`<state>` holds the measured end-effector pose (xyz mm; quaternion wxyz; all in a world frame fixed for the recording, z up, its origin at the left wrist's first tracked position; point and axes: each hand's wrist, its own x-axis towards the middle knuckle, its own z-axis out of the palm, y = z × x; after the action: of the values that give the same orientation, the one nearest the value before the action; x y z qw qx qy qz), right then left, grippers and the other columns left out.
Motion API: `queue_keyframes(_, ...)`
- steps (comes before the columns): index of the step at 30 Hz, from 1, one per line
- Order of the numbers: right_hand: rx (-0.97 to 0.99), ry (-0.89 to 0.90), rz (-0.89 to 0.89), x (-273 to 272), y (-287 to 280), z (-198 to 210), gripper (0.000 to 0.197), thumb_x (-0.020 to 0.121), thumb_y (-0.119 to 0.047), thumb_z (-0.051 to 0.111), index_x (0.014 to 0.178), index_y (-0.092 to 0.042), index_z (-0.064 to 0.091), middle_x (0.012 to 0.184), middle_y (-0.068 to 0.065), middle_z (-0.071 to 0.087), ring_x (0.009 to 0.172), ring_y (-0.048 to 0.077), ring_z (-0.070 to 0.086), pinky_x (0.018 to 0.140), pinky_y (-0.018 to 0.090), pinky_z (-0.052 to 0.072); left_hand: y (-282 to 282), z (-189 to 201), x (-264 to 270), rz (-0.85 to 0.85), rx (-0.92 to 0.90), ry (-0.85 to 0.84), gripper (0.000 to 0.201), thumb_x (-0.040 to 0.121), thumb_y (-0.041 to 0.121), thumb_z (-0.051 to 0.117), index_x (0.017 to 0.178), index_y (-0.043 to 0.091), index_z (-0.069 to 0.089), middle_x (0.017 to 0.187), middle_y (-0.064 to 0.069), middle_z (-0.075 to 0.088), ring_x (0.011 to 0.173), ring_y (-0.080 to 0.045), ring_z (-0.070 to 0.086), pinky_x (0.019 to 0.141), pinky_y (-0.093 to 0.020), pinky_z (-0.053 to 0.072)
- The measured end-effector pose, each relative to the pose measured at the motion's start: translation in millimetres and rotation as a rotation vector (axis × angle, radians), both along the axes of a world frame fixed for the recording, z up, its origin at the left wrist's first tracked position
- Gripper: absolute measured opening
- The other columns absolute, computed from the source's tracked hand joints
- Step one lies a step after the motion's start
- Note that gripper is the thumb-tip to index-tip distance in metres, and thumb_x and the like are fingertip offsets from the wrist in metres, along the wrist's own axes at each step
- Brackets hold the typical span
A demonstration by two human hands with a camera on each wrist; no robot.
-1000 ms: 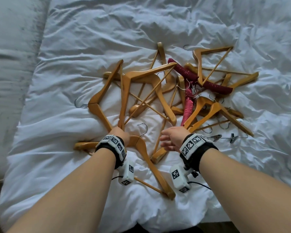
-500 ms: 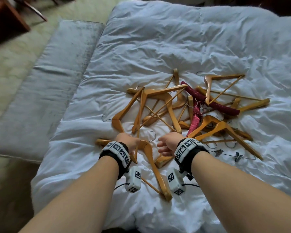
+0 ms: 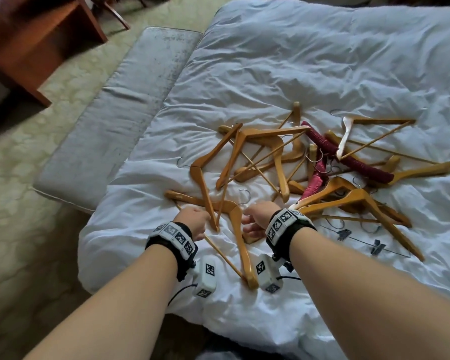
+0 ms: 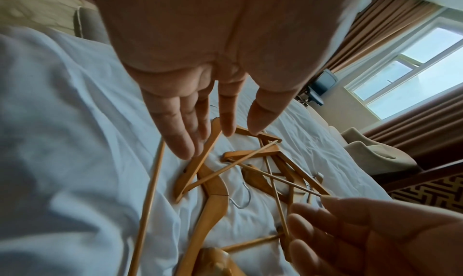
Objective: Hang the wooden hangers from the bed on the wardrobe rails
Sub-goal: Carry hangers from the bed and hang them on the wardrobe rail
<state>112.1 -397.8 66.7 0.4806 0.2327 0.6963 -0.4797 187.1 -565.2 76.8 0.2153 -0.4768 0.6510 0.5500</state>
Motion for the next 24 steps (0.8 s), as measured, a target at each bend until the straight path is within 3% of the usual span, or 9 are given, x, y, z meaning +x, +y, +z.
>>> queue_keyframes(3,0.019,-0.005,-0.005,-7,-6,-12,0.021,0.091,-0.018,0.054,0.1,-0.001,0.061,0.084,0.012,0.065,0.063,0.026,0.063,0.065,0.036,0.052,-9,-15,-5,0.024,0.034,-0.031,0.009,0.095,0.011,0.054,0.086,0.011,0.057,0.079,-0.01,0.048,0.072,-0.024,0.051,0.069,-0.033,0.05)
queue_keyframes(7,0.053,-0.025,-0.02,-20,-14,-30,0.021,0.094,-0.02,0.054,0.097,-0.001,0.061,0.086,0.015,0.064,0.066,0.028,0.061,0.059,0.032,0.052,-22,-45,-22,0.046,0.063,-0.062,0.011,0.093,0.012,0.054,0.084,0.013,0.06,0.094,-0.01,0.059,0.089,-0.025,0.063,0.08,-0.039,0.059)
queue_keyframes(12,0.107,-0.06,-0.062,-36,-23,-60,0.024,0.094,-0.022,0.054,0.102,0.0,0.061,0.085,0.018,0.063,0.068,0.029,0.062,0.062,0.034,0.051,-38,-86,-48,0.084,0.11,-0.153,0.009,0.092,0.014,0.059,0.088,0.006,0.061,0.083,-0.009,0.056,0.078,-0.025,0.059,0.087,-0.04,0.057)
queue_keyframes(15,0.126,-0.067,-0.107,-43,-27,-74,0.017,0.095,-0.018,0.053,0.1,-0.003,0.059,0.086,0.015,0.062,0.06,0.025,0.06,0.056,0.032,0.049,-43,-115,-59,0.079,0.144,-0.194,0.016,0.087,0.021,0.066,0.093,0.007,0.062,0.082,-0.008,0.057,0.075,-0.025,0.058,0.073,-0.041,0.062)
queue_keyframes(17,0.134,-0.068,-0.14,-44,-27,-83,0.015,0.095,-0.016,0.053,0.103,-0.004,0.058,0.085,0.014,0.061,0.057,0.023,0.059,0.054,0.03,0.048,-41,-131,-66,0.083,0.178,-0.224,0.021,0.086,0.026,0.07,0.096,0.01,0.061,0.087,-0.008,0.061,0.079,-0.024,0.061,0.08,-0.042,0.061)
queue_keyframes(19,0.14,-0.081,-0.158,-44,-25,-89,0.018,0.096,-0.015,0.052,0.111,-0.005,0.056,0.085,0.012,0.061,0.054,0.022,0.058,0.049,0.026,0.048,-39,-152,-72,0.106,0.196,-0.229,0.045,0.071,0.038,0.08,0.103,0.011,0.064,0.098,-0.012,0.071,0.081,-0.024,0.068,0.08,-0.04,0.06)
queue_keyframes(21,0.148,-0.1,-0.176,-41,-22,-96,0.026,0.097,-0.016,0.052,0.121,-0.005,0.052,0.087,0.012,0.061,0.052,0.022,0.06,0.047,0.025,0.049,-39,-191,-75,0.141,0.143,-0.238,0.088,0.041,0.045,0.085,0.119,0.012,0.059,0.103,-0.014,0.073,0.082,-0.03,0.072,0.076,-0.045,0.06)
queue_keyframes(22,0.152,-0.105,-0.183,-40,-19,-98,0.029,0.097,-0.016,0.053,0.124,-0.005,0.051,0.088,0.013,0.062,0.051,0.022,0.06,0.047,0.026,0.05,-37,-196,-76,0.15,0.13,-0.237,0.098,0.038,0.043,0.086,0.124,0.011,0.051,0.102,-0.015,0.073,0.083,-0.034,0.072,0.077,-0.05,0.06)
queue_keyframes(24,0.156,-0.107,-0.188,-36,-14,-101,0.031,0.097,-0.016,0.054,0.126,-0.005,0.051,0.091,0.014,0.063,0.052,0.023,0.061,0.049,0.027,0.051,-31,-177,-80,0.176,0.108,-0.214,0.09,0.054,0.033,0.086,0.127,0.015,0.035,0.1,-0.019,0.067,0.085,-0.039,0.07,0.076,-0.052,0.06)
